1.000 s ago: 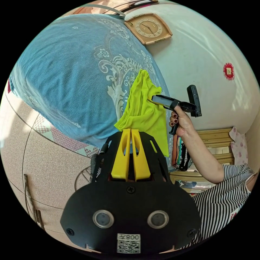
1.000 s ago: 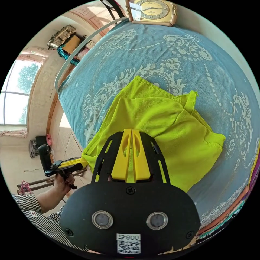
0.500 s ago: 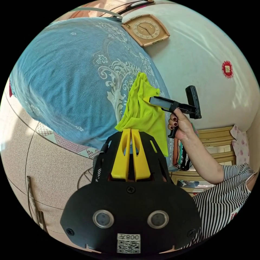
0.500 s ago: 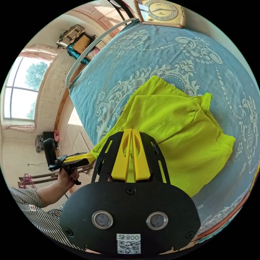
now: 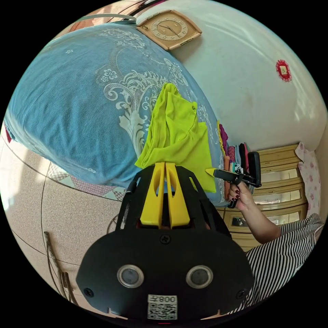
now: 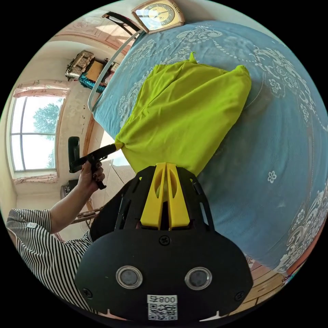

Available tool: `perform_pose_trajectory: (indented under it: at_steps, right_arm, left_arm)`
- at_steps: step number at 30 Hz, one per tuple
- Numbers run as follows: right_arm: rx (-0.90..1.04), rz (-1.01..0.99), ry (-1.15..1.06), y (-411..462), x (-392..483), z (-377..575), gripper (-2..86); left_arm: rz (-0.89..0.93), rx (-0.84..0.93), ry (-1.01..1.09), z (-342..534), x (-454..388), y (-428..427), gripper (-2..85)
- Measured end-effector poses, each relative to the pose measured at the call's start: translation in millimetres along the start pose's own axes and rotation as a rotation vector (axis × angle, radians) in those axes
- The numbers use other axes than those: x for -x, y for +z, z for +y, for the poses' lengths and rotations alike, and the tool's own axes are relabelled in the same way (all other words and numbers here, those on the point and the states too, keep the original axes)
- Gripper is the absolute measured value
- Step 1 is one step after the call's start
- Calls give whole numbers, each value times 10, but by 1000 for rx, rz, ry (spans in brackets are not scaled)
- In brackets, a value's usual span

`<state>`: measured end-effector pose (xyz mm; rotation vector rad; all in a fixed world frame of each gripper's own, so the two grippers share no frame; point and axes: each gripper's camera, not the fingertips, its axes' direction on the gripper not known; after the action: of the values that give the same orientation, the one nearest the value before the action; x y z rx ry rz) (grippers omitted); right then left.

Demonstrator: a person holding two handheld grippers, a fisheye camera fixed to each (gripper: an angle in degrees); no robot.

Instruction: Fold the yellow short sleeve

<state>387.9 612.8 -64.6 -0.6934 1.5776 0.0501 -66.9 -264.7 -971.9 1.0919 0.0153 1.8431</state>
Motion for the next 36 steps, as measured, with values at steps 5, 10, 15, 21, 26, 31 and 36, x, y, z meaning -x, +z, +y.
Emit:
perform_pose_trajectory:
  at_steps: [5, 10, 15, 21, 26, 31, 36]
  right_arm:
    - [-12, -45, 61, 114, -281, 383, 1]
    - [-49, 25, -16, -34, -266, 754, 1]
    - [-139, -76, 81, -97, -607, 1199, 1]
    - [-195, -152, 158, -54, -942, 1595, 1]
    - [-191, -178, 176, 75, -1119, 1793, 1]
    - [-216, -227, 197, 163, -1269, 1977, 1]
    - [-202, -250, 178, 299, -1341, 2084, 1]
  left_arm:
    - [8, 33, -53, -174, -236, 341, 2]
    - [-3, 10, -21, -144, -777, 484, 2]
    - [83, 41, 104, -103, -1544, 807, 4]
    - [81, 335, 362, -71, -2787, 1860, 14]
    - [-132, 484, 547, -142, -3723, 2657, 23]
    - [-250, 512, 626, -173, -4303, 3163, 19]
    - [-311, 536, 681, -166, -4751, 3561, 5]
